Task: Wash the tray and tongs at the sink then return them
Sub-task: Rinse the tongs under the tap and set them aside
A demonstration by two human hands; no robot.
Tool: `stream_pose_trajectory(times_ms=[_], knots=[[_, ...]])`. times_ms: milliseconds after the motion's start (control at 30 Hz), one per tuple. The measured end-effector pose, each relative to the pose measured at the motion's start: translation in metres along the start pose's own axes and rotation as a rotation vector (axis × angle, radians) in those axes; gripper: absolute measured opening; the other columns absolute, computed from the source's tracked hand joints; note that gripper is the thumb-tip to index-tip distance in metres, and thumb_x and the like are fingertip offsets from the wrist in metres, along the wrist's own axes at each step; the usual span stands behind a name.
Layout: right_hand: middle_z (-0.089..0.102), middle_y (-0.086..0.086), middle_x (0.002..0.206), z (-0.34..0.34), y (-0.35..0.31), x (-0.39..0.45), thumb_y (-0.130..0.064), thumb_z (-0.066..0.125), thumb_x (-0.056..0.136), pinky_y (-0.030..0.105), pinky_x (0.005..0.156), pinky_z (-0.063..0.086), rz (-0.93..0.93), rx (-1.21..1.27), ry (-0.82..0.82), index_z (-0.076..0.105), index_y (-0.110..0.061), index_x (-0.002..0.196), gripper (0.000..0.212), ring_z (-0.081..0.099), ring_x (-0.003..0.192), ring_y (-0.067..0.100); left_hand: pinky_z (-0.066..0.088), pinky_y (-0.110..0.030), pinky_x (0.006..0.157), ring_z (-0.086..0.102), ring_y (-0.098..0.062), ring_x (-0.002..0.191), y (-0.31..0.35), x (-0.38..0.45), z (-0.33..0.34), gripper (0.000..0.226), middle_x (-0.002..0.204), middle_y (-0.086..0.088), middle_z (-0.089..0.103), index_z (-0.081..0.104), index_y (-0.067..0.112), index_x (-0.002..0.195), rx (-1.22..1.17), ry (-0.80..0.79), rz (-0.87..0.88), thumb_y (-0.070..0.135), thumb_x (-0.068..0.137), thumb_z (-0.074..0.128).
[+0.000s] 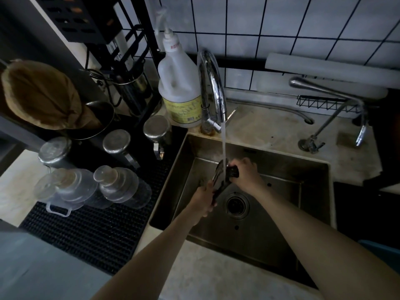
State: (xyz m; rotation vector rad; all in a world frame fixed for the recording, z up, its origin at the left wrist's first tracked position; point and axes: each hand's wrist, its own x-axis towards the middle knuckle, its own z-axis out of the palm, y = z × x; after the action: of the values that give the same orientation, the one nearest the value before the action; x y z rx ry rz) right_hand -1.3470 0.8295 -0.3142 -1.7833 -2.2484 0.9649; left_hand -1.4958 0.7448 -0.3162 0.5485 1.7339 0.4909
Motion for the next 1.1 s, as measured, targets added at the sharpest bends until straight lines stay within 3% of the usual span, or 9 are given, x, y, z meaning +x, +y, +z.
stream_pose_trajectory(times_ms=[200, 367, 500, 600, 667, 800, 900, 1000, 1100], knots=[[0.042, 0.015, 0.128, -0.005, 0.011, 0.016, -0.015, 0.069, 0.087, 0.041, 0.099, 0.041, 0.207, 0.126, 0.114, 0.053, -0.021, 0.12, 0.037, 0.047, 0.117, 0.039, 0.024, -0.017, 0.034, 0.042, -0.01, 0.04, 0.0, -0.003, -0.007, 0.03, 0.068, -0.006, 0.062, 0.054, 0.012, 0.116, -0.085, -0.095, 0.014, 0.03, 0.108, 0.032], [0.042, 0.015, 0.128, -0.011, 0.017, 0.017, -0.018, 0.068, 0.088, 0.042, 0.1, 0.042, 0.229, 0.151, 0.148, 0.052, -0.021, 0.125, 0.041, 0.046, 0.118, 0.038, 0.031, -0.018, 0.036, 0.052, -0.011, 0.045, 0.003, -0.005, -0.004, 0.027, 0.075, -0.009, 0.066, 0.056, 0.014, 0.096, -0.084, -0.133, 0.063, 0.02, 0.108, 0.033], [0.043, 0.013, 0.129, -0.017, 0.021, 0.015, -0.021, 0.069, 0.088, 0.042, 0.102, 0.042, 0.206, 0.18, 0.138, 0.051, -0.024, 0.126, 0.042, 0.047, 0.119, 0.037, 0.035, -0.021, 0.041, 0.056, -0.012, 0.049, 0.004, -0.004, 0.0, 0.03, 0.071, -0.005, 0.065, 0.058, 0.015, 0.093, -0.03, -0.106, 0.096, 0.015, 0.107, 0.031], [0.044, 0.01, 0.127, -0.021, 0.023, 0.013, -0.023, 0.07, 0.087, 0.041, 0.104, 0.042, 0.156, 0.199, 0.133, 0.052, -0.025, 0.123, 0.04, 0.049, 0.118, 0.033, 0.03, -0.023, 0.041, 0.047, -0.013, 0.048, 0.007, -0.006, 0.002, 0.03, 0.069, -0.007, 0.06, 0.057, 0.027, 0.092, -0.007, -0.077, 0.153, 0.017, 0.105, 0.031], [0.044, 0.009, 0.127, -0.024, 0.022, 0.011, -0.024, 0.071, 0.087, 0.04, 0.105, 0.042, 0.119, 0.217, 0.121, 0.053, -0.026, 0.122, 0.04, 0.049, 0.119, 0.03, 0.029, -0.021, 0.039, 0.045, -0.01, 0.046, 0.007, -0.003, 0.003, 0.026, 0.069, -0.006, 0.059, 0.056, 0.037, 0.104, -0.05, -0.082, 0.157, 0.024, 0.105, 0.033], [0.048, 0.006, 0.126, -0.028, 0.019, 0.009, -0.025, 0.074, 0.083, 0.038, 0.105, 0.042, 0.046, 0.255, 0.125, 0.056, -0.028, 0.119, 0.041, 0.051, 0.119, 0.024, 0.03, -0.019, 0.036, 0.044, -0.009, 0.044, 0.006, 0.006, 0.005, 0.03, 0.067, -0.004, 0.057, 0.05, 0.031, 0.13, -0.14, -0.126, 0.121, 0.027, 0.101, 0.054], [0.049, 0.005, 0.124, -0.03, 0.014, 0.009, -0.023, 0.076, 0.08, 0.033, 0.104, 0.042, 0.001, 0.288, 0.123, 0.058, -0.028, 0.119, 0.044, 0.053, 0.116, 0.02, 0.025, -0.018, 0.037, 0.038, -0.009, 0.043, 0.006, 0.008, 0.01, 0.036, 0.065, -0.004, 0.051, 0.049, 0.028, 0.126, -0.142, -0.109, 0.08, 0.014, 0.096, 0.063], [0.052, 0.004, 0.12, -0.031, 0.009, 0.009, -0.021, 0.078, 0.077, 0.029, 0.1, 0.041, -0.063, 0.287, 0.099, 0.061, -0.031, 0.115, 0.043, 0.053, 0.115, 0.019, 0.023, -0.018, 0.036, 0.033, -0.008, 0.039, 0.006, 0.01, 0.011, 0.026, 0.055, 0.001, 0.045, 0.054, 0.008, 0.123, -0.183, -0.087, 0.031, 0.019, 0.099, 0.057], [0.051, 0.002, 0.115, -0.029, 0.003, 0.007, -0.021, 0.079, 0.077, 0.031, 0.096, 0.042, -0.119, 0.253, 0.038, 0.063, -0.032, 0.111, 0.039, 0.052, 0.109, 0.019, 0.026, -0.02, 0.036, 0.037, -0.009, 0.041, 0.006, 0.008, 0.008, 0.023, 0.058, 0.001, 0.049, 0.06, 0.005, 0.113, -0.188, -0.098, 0.052, 0.023, 0.102, 0.052]])
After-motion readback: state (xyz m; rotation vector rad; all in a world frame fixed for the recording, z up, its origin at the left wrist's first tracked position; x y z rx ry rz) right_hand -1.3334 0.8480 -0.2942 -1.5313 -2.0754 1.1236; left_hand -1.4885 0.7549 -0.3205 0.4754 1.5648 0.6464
